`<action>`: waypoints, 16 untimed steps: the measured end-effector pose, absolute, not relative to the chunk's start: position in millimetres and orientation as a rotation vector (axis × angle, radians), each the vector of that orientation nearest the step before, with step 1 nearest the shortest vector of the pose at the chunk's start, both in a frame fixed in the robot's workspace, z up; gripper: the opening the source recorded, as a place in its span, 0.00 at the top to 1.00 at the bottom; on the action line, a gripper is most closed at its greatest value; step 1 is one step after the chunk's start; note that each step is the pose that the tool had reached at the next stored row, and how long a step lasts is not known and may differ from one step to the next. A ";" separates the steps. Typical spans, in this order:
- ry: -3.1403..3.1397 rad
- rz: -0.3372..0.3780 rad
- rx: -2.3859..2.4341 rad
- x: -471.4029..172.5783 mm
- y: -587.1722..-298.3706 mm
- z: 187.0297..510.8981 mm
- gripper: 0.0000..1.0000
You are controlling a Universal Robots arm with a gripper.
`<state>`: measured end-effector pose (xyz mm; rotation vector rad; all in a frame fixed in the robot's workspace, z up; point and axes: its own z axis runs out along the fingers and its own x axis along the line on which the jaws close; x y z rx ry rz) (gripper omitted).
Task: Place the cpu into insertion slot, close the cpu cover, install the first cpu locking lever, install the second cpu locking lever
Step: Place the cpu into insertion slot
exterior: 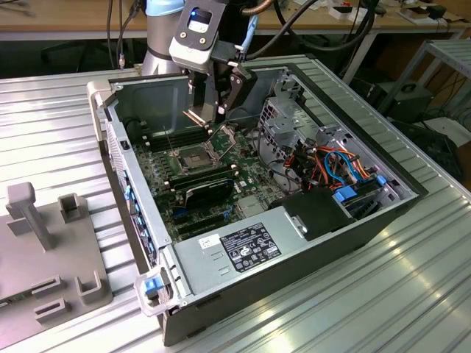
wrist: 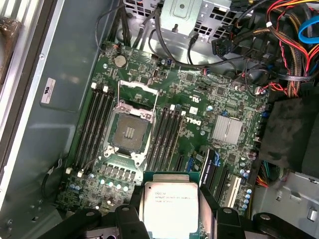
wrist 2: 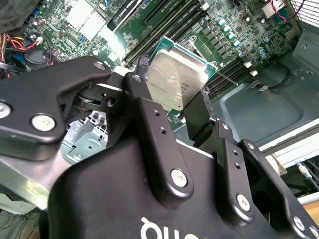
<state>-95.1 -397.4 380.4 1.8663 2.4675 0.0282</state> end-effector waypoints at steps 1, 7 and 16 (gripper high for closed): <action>2.468 0.028 1.866 -95.1 -397.4 380.4 0.46; 2.467 0.028 1.867 -95.1 -397.5 380.4 0.46; 2.415 0.026 1.933 -95.0 -397.4 380.1 0.46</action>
